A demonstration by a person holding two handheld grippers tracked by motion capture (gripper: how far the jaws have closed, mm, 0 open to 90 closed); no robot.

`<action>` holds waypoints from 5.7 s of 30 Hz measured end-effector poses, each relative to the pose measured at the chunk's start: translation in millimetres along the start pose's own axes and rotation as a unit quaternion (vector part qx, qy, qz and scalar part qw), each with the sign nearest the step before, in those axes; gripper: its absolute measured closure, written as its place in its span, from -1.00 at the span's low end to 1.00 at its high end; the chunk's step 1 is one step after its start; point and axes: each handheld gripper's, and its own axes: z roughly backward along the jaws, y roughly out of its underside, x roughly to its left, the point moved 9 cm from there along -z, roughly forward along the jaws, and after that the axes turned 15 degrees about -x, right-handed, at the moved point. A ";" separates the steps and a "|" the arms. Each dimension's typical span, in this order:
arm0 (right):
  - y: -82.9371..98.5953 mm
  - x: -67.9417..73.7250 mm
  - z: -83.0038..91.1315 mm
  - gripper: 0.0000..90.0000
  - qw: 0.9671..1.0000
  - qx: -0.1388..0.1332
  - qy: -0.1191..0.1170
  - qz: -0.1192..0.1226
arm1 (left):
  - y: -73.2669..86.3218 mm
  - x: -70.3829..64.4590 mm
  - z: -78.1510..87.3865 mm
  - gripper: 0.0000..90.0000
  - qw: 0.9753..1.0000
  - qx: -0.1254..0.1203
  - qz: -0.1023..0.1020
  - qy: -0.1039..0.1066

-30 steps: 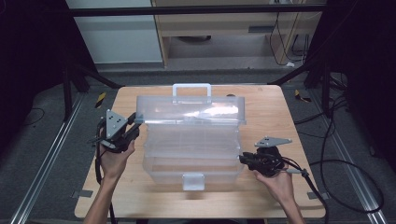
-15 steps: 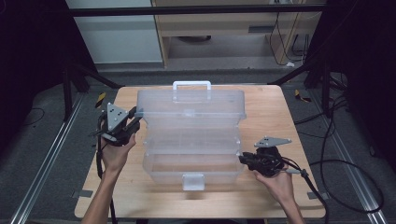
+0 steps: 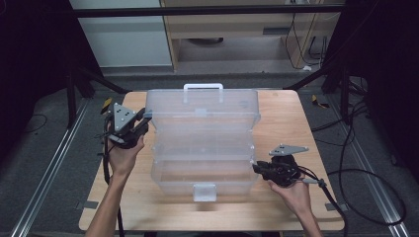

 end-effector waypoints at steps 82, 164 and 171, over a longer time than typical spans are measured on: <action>-0.1 -1.3 -1.4 0.62 1.000 -0.002 0.000 0.006 | -7.4 20.2 -57.0 0.70 1.000 0.006 -0.001 -0.026; -0.2 -1.7 -2.7 0.62 1.000 -0.005 0.002 0.010 | 15.0 40.4 -119.5 0.68 0.998 0.045 0.018 -0.036; -0.3 -2.3 -3.0 0.62 1.000 -0.006 0.004 0.012 | 19.0 42.4 -124.7 0.67 0.998 0.054 0.017 -0.037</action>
